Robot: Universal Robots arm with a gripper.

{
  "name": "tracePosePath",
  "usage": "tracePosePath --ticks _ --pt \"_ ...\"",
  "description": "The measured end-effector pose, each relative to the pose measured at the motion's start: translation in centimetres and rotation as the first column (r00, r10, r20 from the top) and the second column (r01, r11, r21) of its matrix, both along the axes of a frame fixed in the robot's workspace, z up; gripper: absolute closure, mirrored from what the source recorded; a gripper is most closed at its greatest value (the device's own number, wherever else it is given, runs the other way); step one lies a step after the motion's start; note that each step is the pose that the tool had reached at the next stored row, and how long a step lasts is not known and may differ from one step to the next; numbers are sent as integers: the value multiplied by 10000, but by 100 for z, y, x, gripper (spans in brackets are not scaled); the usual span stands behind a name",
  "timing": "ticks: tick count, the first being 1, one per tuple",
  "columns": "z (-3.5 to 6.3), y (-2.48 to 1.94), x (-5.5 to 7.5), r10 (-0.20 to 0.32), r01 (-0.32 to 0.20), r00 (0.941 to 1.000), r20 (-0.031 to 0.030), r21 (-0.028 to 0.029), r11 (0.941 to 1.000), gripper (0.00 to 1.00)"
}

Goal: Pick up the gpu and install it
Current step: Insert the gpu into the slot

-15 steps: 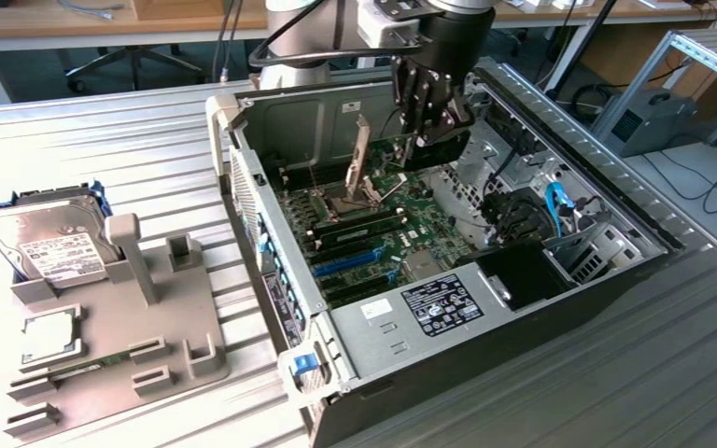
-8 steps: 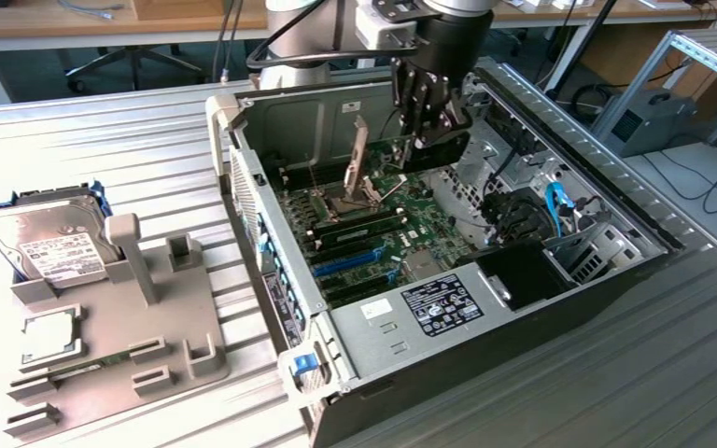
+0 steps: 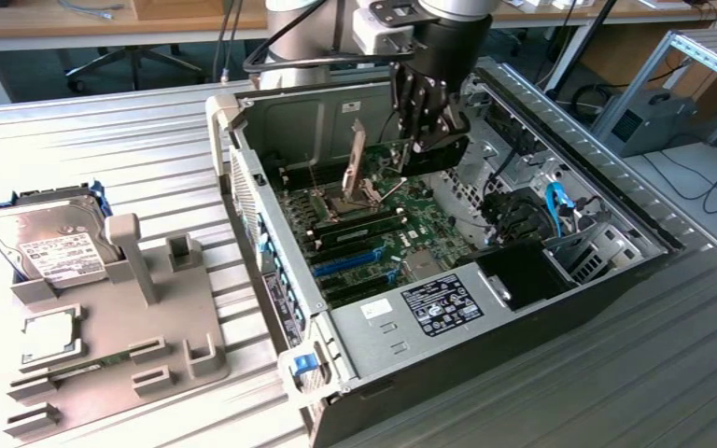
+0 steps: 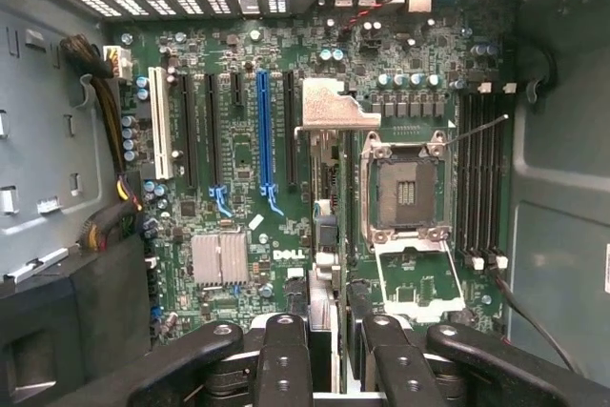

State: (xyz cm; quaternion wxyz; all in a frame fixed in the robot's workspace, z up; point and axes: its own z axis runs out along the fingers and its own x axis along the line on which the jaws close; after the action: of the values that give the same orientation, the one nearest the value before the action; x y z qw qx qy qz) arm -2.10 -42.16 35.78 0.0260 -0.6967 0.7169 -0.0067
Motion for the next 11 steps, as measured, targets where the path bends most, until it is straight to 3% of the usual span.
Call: tracePosePath --ticks 11 --pt "-21 -58 -40 -1 1 10000 -1 -1 10000 73"
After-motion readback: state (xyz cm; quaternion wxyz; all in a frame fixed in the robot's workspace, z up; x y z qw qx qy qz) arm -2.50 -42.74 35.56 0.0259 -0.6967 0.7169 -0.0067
